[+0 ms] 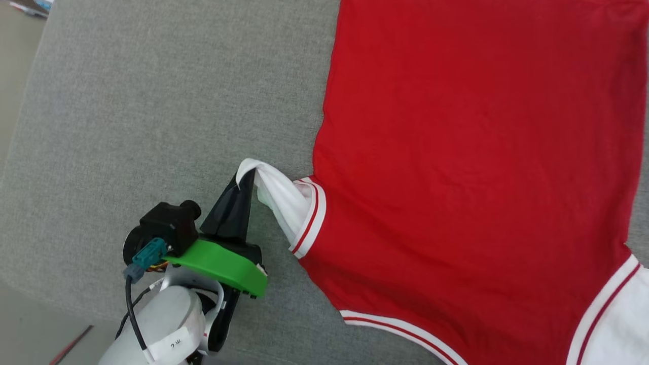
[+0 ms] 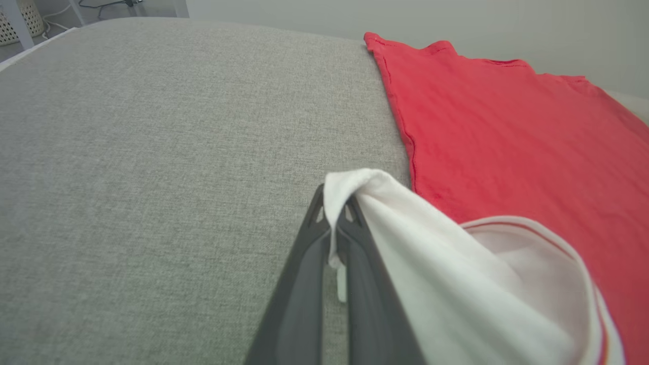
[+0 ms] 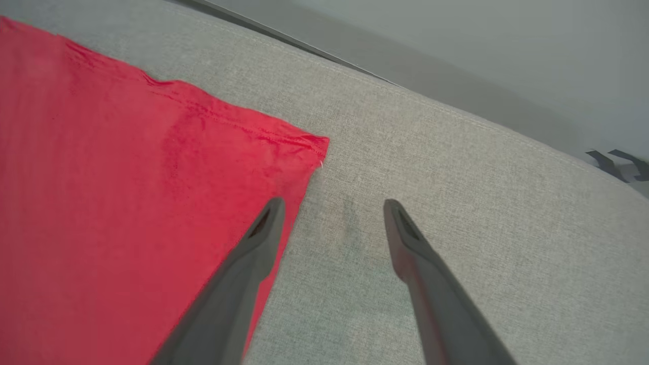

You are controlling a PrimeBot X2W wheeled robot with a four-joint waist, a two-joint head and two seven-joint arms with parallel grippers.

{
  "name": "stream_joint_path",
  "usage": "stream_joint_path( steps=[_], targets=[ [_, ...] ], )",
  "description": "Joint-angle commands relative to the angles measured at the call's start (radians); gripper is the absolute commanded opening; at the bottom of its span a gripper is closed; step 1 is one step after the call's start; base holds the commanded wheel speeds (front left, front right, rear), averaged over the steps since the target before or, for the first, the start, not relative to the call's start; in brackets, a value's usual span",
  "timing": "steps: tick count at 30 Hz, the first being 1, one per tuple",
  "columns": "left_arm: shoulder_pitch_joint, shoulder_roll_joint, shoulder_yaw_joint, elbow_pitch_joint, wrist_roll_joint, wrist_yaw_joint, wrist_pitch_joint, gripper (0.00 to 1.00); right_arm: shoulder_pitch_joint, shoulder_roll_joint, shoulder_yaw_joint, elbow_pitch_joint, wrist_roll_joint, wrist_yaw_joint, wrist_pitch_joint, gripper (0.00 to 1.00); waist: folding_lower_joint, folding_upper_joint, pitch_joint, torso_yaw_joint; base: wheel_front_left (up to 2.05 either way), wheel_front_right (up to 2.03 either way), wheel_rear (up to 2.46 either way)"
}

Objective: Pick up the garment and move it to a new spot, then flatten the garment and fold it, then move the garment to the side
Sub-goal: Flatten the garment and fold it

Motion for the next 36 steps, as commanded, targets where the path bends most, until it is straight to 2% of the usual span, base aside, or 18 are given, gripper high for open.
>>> stream_joint_path(
  steps=[1, 5, 10, 15, 17, 21, 28, 36],
  targets=[
    [-0.02, -0.011, 0.007, -0.001, 0.013, -0.008, -0.006, 0.0, -0.021, 0.01, 0.014, 0.015, -0.017, -0.001, 0.011, 1.0, -0.0002, 0.0, 0.095, 0.077, 0.0, 0.0, 0.0],
    [-0.031, -0.04, 0.023, 0.005, 0.041, -0.026, -0.006, 0.0, -0.064, 0.051, 0.023, 0.088, -0.048, -0.001, 0.011, 1.0, -0.0002, 0.0, 0.131, 0.092, 0.0, 0.0, 0.0],
    [-0.047, -0.075, 0.039, 0.018, 0.071, -0.051, -0.006, 0.0, -0.055, 0.072, 0.04, 0.168, -0.075, -0.001, -0.011, 1.0, -0.0002, 0.0, 0.16, 0.107, 0.0, 0.0, 0.0],
    [-0.051, -0.099, 0.055, 0.041, 0.093, -0.073, -0.006, 0.0, -0.002, 0.047, 0.088, 0.206, -0.068, -0.001, 0.012, 1.0, -0.0002, 0.0, 0.159, 0.11, 0.0, 0.0, 0.0],
    [-0.048, -0.106, 0.063, 0.051, 0.1, -0.081, -0.006, 0.0, 0.005, 0.039, 0.095, 0.211, -0.058, -0.001, 0.013, 0.0, -0.0002, 0.0, 0.153, 0.107, 0.0, 0.0, 0.0],
    [-0.039, -0.112, 0.08, 0.071, 0.109, -0.094, -0.006, 0.0, -0.004, 0.033, 0.103, 0.207, -0.049, -0.001, -0.014, 0.0, -0.0002, 0.0, 0.128, 0.094, 0.0, 0.0, 0.0],
    [-0.002, -0.112, 0.103, 0.116, 0.119, -0.111, -0.006, 0.0, -0.016, 0.041, 0.119, 0.195, -0.001, -0.001, -0.143, 0.0, -0.0002, 0.0, 0.027, 0.057, 0.0, 0.0, 0.0],
    [0.059, -0.089, 0.111, 0.155, 0.113, -0.11, -0.005, 0.0, 0.118, -0.059, 0.201, 0.08, 0.117, -0.001, -0.283, 0.0, -0.0002, 0.0, -0.101, 0.0, 0.0, 0.0, 0.0]
  ],
)
